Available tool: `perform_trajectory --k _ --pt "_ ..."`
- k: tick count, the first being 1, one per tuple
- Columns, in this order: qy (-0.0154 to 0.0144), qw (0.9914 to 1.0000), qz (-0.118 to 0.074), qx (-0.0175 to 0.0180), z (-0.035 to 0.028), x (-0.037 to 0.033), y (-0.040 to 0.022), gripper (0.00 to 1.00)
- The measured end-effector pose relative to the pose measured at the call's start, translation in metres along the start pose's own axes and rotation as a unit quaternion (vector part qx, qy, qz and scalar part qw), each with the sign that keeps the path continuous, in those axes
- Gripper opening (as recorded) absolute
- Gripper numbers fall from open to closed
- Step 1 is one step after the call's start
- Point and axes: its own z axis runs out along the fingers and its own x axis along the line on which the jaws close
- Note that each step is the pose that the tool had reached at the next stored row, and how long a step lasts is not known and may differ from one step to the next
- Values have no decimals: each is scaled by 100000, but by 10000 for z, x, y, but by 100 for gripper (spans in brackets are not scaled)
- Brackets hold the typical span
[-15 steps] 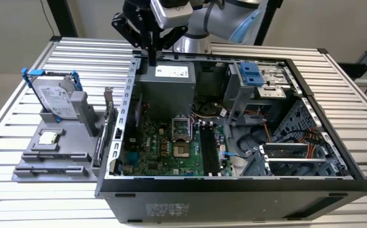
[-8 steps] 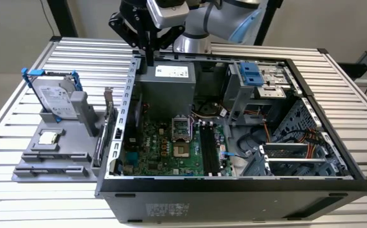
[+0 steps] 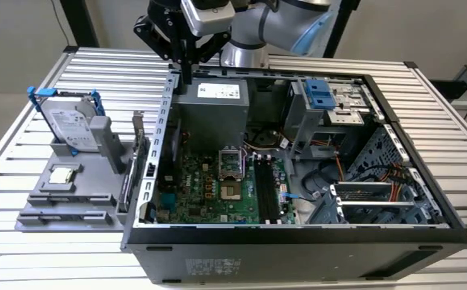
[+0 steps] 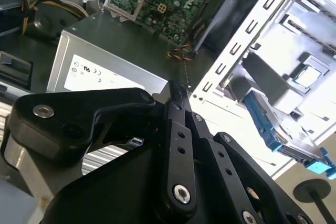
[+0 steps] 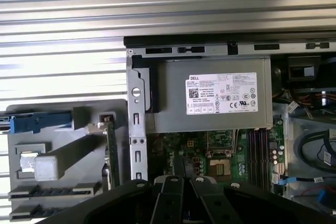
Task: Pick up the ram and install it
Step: 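Reach for the ram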
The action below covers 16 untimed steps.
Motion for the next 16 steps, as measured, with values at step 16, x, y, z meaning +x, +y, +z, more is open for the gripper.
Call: perform_trajectory --k 16 --pt "14 100000 0 5 -3 116 -8 0"
